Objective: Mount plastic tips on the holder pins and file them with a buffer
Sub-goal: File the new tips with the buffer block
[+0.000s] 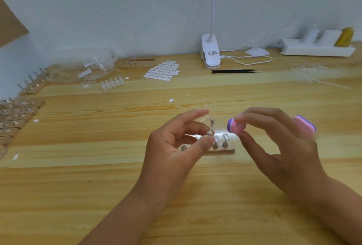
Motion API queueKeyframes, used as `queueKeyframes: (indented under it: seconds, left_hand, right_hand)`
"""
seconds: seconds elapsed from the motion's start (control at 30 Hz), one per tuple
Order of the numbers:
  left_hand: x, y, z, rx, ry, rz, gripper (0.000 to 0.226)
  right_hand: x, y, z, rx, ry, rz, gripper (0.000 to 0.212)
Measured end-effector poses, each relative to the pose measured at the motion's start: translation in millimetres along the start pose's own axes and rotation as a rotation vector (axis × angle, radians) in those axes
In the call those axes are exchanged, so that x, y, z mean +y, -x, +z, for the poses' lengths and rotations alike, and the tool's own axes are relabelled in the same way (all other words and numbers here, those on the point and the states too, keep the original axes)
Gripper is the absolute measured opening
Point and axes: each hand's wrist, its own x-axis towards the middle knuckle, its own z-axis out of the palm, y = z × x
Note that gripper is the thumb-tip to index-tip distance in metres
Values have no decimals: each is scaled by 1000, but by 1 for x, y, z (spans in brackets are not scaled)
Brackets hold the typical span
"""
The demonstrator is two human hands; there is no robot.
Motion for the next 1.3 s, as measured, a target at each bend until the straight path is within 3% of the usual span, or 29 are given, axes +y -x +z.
queueKeyframes:
  seconds: [0.43,0.87,1.07,1.3]
  left_hand:
    - [-3,-1,4,7,34,-12,26]
    - [-7,0,9,-83,87,-30,31]
    - [-12,3,12,-174,64,-190,36]
    - [-12,4,11,-162,132,-210,14]
  right_hand:
    - [-16,5,6,-120,-145,36,16]
    - [-15,2,6,-45,-95,37,23]
    - [-12,6,8,-88,-142,21,23]
    - [-12,1,2,-25,-68,29,29]
